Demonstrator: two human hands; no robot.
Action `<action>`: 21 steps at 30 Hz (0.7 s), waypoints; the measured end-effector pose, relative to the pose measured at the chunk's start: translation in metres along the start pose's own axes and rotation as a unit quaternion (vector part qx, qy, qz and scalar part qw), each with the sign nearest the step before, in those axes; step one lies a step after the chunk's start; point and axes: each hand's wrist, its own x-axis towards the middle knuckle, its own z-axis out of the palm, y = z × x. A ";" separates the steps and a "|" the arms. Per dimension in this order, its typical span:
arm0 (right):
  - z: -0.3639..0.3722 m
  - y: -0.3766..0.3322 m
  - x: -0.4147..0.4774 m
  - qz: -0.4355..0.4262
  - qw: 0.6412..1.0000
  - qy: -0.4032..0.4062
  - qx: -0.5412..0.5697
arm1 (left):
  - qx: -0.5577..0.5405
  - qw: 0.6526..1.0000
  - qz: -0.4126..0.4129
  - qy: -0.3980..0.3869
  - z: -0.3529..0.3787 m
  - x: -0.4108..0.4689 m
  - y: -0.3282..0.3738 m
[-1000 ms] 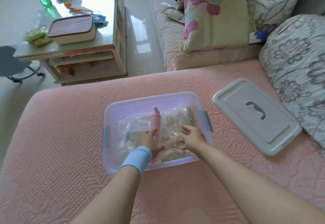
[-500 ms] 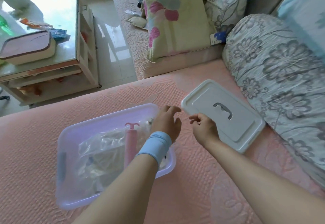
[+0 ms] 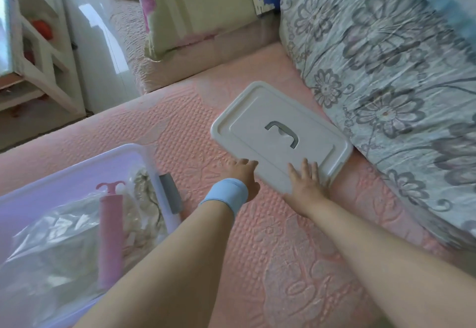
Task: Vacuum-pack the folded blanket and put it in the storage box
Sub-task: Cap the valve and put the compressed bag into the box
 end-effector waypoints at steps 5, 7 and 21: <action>0.016 0.001 0.003 -0.066 0.988 0.037 -0.135 | 0.007 1.000 0.003 0.000 0.009 0.011 0.000; 0.015 -0.007 0.000 -0.073 0.980 0.058 -0.174 | 0.002 1.000 0.005 0.007 0.008 0.011 0.000; -0.081 -0.031 -0.043 -0.095 0.946 0.298 -0.079 | 0.078 0.965 0.090 0.235 -0.051 -0.016 -0.001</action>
